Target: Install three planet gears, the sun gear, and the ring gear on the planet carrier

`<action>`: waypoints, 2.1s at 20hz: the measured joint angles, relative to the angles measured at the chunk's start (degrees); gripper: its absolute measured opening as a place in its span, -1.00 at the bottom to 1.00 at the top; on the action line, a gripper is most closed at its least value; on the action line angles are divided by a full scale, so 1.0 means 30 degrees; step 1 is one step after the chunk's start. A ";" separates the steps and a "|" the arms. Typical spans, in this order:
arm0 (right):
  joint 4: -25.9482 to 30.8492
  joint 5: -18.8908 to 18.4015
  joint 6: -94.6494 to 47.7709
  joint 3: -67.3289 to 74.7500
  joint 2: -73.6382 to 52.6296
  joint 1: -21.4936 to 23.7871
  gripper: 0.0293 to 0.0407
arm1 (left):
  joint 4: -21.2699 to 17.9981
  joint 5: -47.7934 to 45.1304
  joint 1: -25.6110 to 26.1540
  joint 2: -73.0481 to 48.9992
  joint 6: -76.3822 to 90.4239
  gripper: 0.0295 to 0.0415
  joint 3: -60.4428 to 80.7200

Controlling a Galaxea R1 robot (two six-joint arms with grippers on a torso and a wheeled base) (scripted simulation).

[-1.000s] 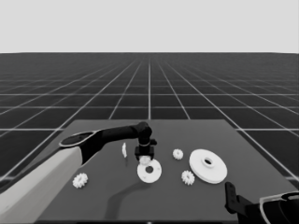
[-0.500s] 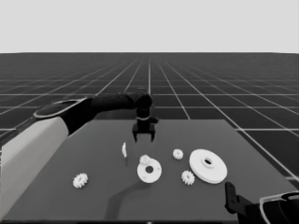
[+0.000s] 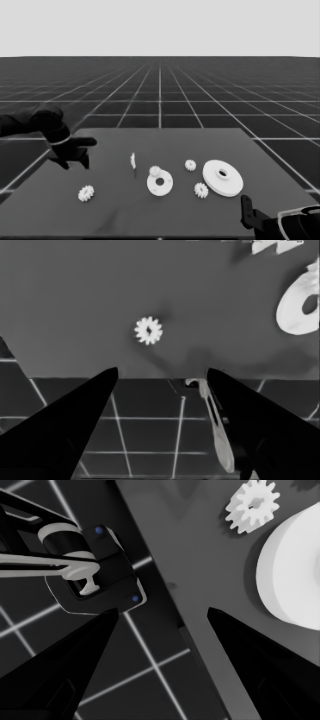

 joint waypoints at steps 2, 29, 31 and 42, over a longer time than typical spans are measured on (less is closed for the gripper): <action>0.0000 0.0000 0.0000 0.0000 0.0000 0.0000 0.61 | 0.0019 0.0050 -0.0033 -0.0750 0.1256 0.49 -0.0444; 0.0000 0.0000 0.0000 0.0000 0.0000 0.0000 0.61 | 0.1025 -0.0595 0.1181 -0.1280 0.1807 -0.72 -0.0259; 0.0000 0.0000 0.0000 0.0000 0.0000 0.0000 0.61 | 0.0366 -0.0159 0.0344 -0.1151 0.1880 -0.72 -0.0521; 0.0000 0.0000 0.0000 0.0000 0.0000 0.0000 0.61 | -0.0096 -0.0421 0.0019 1.5212 -1.0251 -0.72 -0.4781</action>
